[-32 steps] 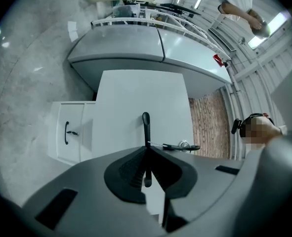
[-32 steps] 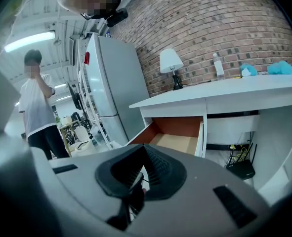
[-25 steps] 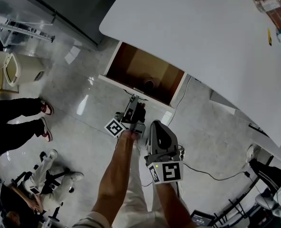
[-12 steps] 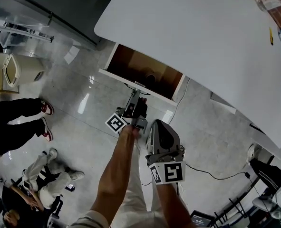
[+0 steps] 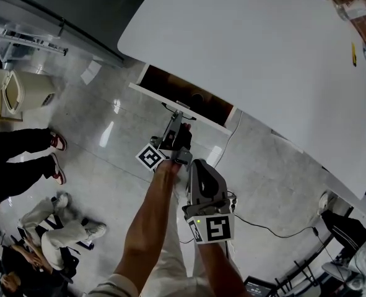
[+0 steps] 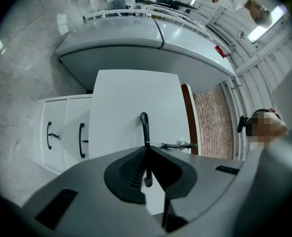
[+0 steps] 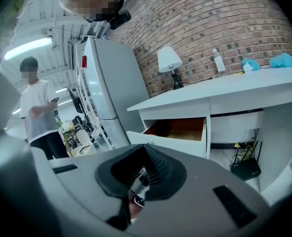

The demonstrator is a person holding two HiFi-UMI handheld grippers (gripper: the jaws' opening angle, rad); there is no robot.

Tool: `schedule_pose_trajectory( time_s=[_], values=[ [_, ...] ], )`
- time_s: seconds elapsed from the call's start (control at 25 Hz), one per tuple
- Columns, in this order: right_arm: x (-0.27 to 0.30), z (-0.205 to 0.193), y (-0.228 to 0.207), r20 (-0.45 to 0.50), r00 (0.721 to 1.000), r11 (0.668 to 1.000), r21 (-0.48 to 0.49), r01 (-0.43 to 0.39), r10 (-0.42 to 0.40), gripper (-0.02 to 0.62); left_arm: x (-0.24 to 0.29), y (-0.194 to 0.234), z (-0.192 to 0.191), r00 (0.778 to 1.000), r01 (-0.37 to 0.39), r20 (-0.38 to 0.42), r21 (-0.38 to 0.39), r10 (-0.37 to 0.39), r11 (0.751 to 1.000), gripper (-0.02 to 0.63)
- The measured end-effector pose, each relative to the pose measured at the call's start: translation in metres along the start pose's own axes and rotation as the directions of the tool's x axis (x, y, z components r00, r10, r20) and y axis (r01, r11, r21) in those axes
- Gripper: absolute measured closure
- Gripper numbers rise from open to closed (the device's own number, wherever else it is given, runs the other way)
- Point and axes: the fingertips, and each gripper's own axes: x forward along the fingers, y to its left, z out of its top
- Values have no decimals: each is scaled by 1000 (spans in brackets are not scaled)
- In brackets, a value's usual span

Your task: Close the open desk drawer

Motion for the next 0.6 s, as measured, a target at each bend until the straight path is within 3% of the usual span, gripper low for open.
schedule_pose_trajectory(
  time_s=[0.6],
  values=[
    [10, 3, -21, -2, 1000, 999, 18, 28, -28, 585, 45, 9, -2, 1000, -15, -4, 0, 15, 1000, 588]
  ],
)
